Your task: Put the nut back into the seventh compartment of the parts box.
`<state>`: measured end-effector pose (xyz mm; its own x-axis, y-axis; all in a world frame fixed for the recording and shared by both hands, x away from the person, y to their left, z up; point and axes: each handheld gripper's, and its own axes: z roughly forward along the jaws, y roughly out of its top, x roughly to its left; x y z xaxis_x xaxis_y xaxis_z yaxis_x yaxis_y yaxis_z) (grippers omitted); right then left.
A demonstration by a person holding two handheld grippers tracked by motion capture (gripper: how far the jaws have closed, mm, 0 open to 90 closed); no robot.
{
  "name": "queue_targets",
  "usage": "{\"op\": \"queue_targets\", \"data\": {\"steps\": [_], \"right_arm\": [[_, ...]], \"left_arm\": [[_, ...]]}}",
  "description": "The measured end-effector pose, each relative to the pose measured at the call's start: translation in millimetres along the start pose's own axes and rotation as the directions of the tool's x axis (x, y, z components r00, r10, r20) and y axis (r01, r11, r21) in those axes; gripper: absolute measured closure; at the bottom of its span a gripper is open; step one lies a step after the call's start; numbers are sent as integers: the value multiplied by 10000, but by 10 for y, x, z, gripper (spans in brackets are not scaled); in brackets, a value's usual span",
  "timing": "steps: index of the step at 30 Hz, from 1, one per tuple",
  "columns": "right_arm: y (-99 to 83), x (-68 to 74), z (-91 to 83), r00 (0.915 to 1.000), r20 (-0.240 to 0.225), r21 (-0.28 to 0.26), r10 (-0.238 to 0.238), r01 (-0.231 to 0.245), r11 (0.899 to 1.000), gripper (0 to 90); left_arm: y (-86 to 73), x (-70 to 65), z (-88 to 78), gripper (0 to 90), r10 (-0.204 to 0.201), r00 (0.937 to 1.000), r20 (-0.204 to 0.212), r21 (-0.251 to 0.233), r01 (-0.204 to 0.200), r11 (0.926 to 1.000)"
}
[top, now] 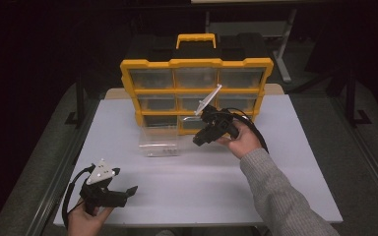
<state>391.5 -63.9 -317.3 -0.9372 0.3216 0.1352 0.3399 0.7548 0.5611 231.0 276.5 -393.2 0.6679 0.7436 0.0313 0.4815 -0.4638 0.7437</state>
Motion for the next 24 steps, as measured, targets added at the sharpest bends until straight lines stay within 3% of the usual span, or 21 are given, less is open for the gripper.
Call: {"op": "queue_targets", "data": {"steps": [24], "right_arm": [[508,44,-18,9981,112,57,-606,606,9981,691]], "left_arm": [[0,4,-11,146,-9,10000,-24,-34,9,10000]]}}
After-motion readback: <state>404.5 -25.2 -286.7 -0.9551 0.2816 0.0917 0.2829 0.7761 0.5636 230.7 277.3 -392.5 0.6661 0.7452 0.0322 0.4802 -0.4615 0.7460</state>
